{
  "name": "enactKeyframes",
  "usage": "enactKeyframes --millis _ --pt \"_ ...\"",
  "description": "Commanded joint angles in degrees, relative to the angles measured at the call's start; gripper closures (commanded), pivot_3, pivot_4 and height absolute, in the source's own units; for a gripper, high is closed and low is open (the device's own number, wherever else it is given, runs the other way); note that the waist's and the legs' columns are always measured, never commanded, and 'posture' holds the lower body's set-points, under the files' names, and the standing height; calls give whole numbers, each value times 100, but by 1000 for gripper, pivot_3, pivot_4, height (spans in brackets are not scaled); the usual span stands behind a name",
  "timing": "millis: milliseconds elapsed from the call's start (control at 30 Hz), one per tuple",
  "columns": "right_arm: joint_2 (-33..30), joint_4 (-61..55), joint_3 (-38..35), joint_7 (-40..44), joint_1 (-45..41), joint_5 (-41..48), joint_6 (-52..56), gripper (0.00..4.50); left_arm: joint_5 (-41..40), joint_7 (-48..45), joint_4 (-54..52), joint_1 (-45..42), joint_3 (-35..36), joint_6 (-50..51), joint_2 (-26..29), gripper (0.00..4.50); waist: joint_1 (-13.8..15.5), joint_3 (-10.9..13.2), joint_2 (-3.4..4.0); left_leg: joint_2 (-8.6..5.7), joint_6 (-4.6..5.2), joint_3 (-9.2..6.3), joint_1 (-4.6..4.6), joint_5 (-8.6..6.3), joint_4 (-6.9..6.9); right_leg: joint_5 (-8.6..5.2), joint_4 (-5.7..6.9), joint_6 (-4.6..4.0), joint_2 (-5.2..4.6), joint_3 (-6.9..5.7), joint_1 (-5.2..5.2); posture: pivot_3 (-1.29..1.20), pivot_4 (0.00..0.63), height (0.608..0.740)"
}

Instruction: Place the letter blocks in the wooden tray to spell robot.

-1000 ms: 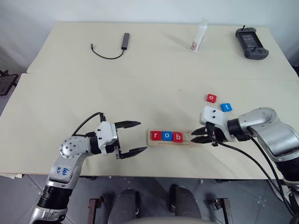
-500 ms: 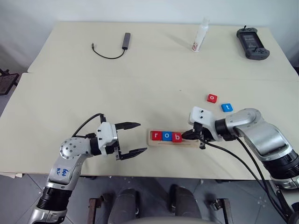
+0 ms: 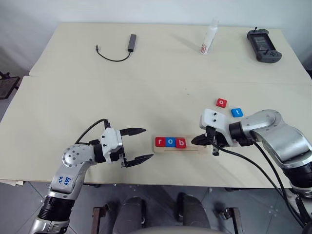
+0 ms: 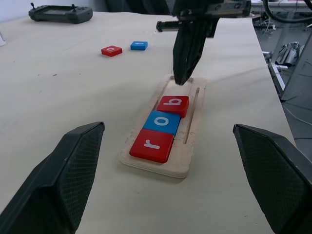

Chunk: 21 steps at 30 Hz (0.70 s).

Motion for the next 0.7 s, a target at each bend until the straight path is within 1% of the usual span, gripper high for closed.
enactKeyframes --millis 33,500,700 --pt "-1 -265 -27 -37 65 153 83 4482 -41 -27 -108 -104 25 -38 11 0 -2 0 0 0 0 0 0 0 0 0 0 0 0 0 0 0 150 740" --pt "550 -311 204 -557 -102 234 369 4482 -33 -47 -75 -130 64 -34 41 0 -3 0 0 -1 0 -2 0 0 0 0 1 0 0 1 0 0 150 740" --pt "595 -293 212 -702 -118 244 397 4482 -17 -32 -29 -158 47 -60 11 0 -3 0 0 -2 0 -1 -1 0 0 0 1 0 -1 0 0 0 150 740"
